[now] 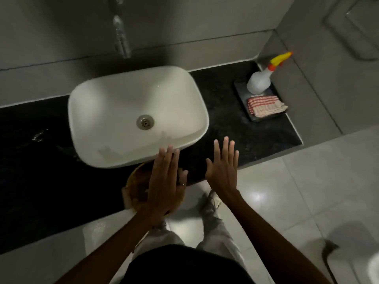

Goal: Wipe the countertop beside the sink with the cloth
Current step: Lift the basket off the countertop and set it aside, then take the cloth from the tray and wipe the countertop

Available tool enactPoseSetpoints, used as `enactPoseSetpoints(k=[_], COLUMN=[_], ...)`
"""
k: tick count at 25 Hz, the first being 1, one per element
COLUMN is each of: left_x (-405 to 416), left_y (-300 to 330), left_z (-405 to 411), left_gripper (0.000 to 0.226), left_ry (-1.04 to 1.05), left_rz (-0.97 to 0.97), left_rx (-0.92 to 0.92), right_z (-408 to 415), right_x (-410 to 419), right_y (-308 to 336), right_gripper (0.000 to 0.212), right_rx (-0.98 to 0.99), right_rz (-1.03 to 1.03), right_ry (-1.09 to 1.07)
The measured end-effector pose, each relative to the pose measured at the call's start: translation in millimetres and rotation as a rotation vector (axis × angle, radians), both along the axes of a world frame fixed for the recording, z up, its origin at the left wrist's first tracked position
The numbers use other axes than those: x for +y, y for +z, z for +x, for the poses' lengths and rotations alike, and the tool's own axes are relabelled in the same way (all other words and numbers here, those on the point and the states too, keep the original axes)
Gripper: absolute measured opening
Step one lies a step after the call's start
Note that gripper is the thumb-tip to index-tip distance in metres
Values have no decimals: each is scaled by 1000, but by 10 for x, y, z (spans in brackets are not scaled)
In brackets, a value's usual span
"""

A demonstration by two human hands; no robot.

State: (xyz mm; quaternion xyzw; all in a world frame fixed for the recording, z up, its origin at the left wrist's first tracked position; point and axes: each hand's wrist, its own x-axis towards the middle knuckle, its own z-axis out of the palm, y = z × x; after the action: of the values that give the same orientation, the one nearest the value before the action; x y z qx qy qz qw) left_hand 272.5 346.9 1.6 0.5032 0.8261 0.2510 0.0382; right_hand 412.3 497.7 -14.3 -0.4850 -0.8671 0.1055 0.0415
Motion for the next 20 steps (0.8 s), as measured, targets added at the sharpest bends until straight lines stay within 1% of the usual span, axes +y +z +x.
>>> enactPoseSetpoints(k=[3,6,8,10,11,13,15,18,20], left_x=[1054,2075,2731,3306,3541,3821,3915,3862,3730], left_y=[74,0,-95,-236,-307,-405,-455,-353,-223], left_z=[269,476,652,796,830,864,899,877,824], left_gripper=[71,80,85,87,86,84,81,75,72], left_ry=[-127,-134,-161,-185,-192,-205,-220,-232,-220], left_rz=[-51,-186,-300,-419,-482,-565,-572,-504,-391], left_rx=[30,86,58,29,23,22,27,-13,-133], right_z=[266,441,560,644,652,632,591,521,518], right_x=[913,1905,2594,3172,3422,3798,4035,4266,4292], right_y=[-21,-44,-67,-138,-182,-267,-333,-299,-136], right_gripper=[75,79,85,88,86,79,77,63,60], right_rx=[-23,1,21,-5,-44,-154,-270,-401,-461], right_rz=[-11,-87,-178,-228,-232,-229,-233,-201,-139], right_ry=[-139,-262,-324,-327,-281,-134,-29,-17,22])
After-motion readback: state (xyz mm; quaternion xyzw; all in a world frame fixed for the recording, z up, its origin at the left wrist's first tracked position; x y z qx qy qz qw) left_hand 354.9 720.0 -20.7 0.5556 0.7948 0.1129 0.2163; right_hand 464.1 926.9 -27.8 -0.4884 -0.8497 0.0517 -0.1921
